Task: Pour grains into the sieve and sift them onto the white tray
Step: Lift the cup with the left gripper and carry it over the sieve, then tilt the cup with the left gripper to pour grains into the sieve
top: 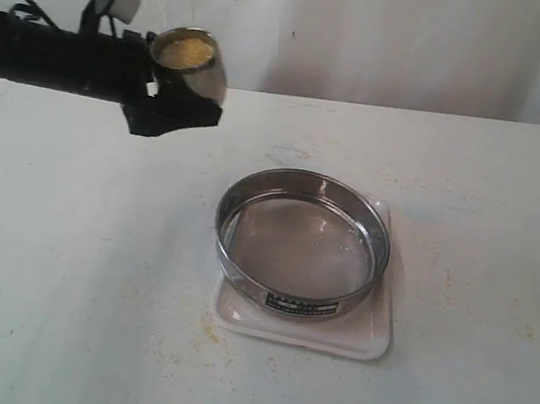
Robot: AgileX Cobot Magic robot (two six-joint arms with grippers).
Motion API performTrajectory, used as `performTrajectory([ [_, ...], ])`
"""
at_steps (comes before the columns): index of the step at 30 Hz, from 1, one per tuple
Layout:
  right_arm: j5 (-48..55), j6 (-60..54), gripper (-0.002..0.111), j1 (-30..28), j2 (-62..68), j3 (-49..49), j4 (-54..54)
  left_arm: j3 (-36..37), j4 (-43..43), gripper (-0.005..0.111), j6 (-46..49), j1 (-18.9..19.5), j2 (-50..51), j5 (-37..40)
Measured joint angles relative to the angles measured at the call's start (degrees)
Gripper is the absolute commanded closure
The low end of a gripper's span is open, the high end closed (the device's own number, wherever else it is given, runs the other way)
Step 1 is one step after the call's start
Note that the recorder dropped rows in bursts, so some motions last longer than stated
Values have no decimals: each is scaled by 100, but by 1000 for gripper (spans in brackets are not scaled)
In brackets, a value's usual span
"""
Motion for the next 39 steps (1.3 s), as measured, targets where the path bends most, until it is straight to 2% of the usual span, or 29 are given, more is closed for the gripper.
performTrajectory([
  [5,0,0,108,0,0,0,0,0,109,107,0,-847,-100,-570],
  [9,0,0,108,0,0,0,0,0,369,107,0,-1395,-100,-1402],
  [20,0,0,108,0,0,0,0,0,559,107,0,-2386,-13,-3478],
  [33,0,0,108,0,0,0,0,0,573,107,0,-2482,248,-4981],
  [39,0,0,108,0,0,0,0,0,1371,107,0,-2482,248,-5193],
])
